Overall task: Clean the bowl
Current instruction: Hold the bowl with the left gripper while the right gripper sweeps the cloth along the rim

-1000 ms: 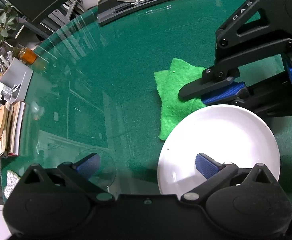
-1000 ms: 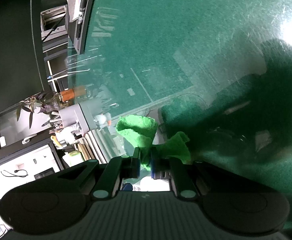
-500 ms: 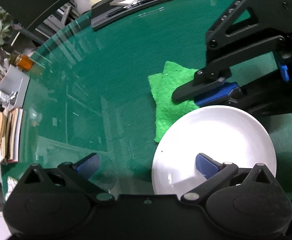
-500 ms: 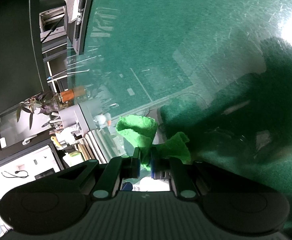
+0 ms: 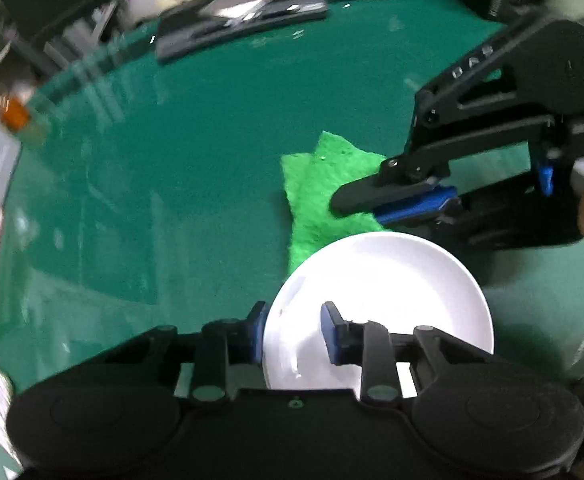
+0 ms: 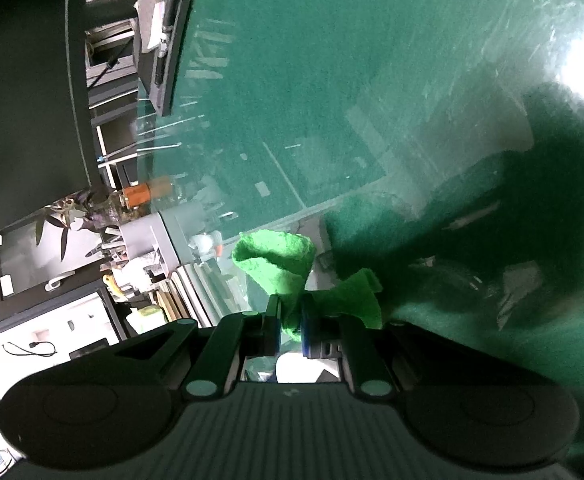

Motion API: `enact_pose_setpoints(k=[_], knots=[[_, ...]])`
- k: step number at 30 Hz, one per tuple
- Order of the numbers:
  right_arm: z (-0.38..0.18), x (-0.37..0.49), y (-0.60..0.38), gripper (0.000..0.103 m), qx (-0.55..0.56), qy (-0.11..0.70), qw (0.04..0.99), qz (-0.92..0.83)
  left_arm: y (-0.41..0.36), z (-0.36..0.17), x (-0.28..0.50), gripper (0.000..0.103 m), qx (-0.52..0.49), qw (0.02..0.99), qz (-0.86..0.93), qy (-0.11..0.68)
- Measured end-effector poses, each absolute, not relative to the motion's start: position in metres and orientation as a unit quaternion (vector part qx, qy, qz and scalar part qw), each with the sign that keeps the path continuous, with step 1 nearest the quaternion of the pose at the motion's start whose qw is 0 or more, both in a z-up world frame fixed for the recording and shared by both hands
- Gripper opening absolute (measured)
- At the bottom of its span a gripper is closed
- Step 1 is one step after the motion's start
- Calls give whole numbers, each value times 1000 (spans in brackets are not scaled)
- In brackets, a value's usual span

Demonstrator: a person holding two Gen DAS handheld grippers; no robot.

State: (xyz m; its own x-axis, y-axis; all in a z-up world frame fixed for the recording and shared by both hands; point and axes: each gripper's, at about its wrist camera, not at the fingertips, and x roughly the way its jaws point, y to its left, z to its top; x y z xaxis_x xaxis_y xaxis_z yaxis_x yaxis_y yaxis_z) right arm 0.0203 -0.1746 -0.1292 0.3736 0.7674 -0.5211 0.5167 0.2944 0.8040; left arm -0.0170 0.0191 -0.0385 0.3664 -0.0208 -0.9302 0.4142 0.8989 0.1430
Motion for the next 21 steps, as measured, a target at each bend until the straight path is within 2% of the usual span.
enact_pose_setpoints(k=[6, 10, 17, 21], knots=[[-121, -5, -204, 11, 590, 543, 591, 93, 25, -32, -9, 28, 163, 813, -153, 538], [-125, -18, -212, 11, 606, 547, 572, 80, 21, -34, -11, 31, 192, 811, -156, 530], [-129, 17, -193, 11, 616, 525, 580, 92, 23, -45, 1, 32, 189, 807, -163, 535], [-128, 7, -200, 11, 609, 527, 584, 98, 24, -45, 5, 34, 180, 806, -177, 536]])
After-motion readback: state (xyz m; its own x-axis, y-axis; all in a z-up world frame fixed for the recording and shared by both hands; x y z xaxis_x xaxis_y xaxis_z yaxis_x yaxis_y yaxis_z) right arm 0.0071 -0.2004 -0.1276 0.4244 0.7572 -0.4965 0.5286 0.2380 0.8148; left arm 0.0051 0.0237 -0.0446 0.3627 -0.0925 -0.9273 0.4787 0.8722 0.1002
